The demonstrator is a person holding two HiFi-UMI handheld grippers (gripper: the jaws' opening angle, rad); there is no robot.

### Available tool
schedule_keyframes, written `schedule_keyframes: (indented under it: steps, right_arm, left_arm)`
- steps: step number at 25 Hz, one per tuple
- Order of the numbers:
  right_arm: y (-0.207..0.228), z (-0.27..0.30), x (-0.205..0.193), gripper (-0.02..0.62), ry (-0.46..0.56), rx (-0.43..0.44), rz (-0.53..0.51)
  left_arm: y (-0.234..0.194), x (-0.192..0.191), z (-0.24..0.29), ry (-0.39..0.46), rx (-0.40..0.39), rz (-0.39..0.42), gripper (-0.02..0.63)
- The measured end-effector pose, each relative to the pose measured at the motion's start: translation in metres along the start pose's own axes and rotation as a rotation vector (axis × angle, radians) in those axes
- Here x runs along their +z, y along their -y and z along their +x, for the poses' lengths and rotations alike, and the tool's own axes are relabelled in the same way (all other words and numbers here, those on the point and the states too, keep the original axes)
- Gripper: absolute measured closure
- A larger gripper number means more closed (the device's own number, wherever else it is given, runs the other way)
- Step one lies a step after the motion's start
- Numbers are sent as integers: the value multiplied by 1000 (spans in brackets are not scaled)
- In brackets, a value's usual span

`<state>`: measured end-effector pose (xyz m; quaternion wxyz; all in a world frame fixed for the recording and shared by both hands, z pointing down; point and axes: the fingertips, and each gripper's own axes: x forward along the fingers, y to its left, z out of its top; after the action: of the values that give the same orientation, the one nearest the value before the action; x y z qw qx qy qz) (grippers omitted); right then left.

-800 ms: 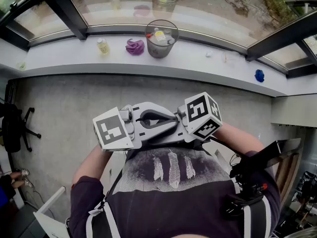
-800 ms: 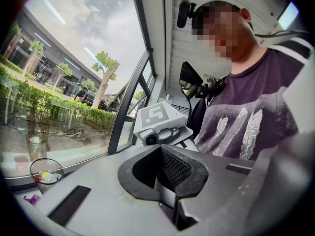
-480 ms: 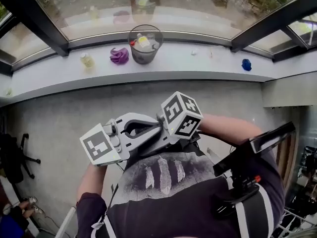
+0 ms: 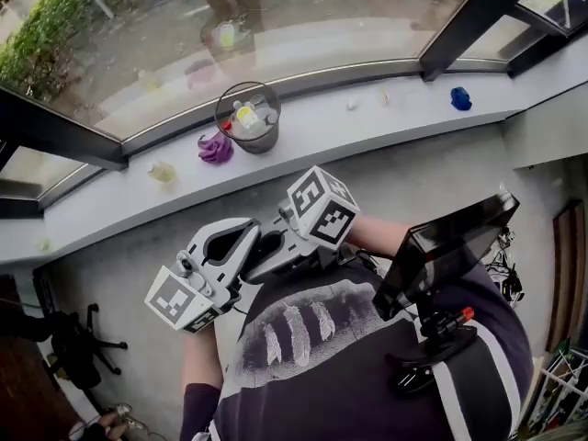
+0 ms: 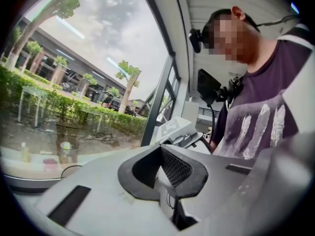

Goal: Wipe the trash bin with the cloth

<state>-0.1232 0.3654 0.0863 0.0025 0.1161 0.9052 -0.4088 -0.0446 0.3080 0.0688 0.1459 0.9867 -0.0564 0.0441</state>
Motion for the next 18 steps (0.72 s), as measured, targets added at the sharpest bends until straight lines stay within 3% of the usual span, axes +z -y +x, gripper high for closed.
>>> schedule_keyframes:
  steps: [5,9,15,18]
  right_arm:
    - [34,-82,32,597,88,-170,-88]
    - [67,-133,42,597,86,-303,-136]
    - [96,-198,49,597,159,-370,-64]
    - [121,-231,51,597,171,-481,-37]
  left_arm:
    - [-51,19,32,-51,181,50,612]
    - [-80,24,50,-70,244,65,612]
    - [-125,3,66,-213,351,104,612]
    - [-158,-15,66,-284,373,115,612]
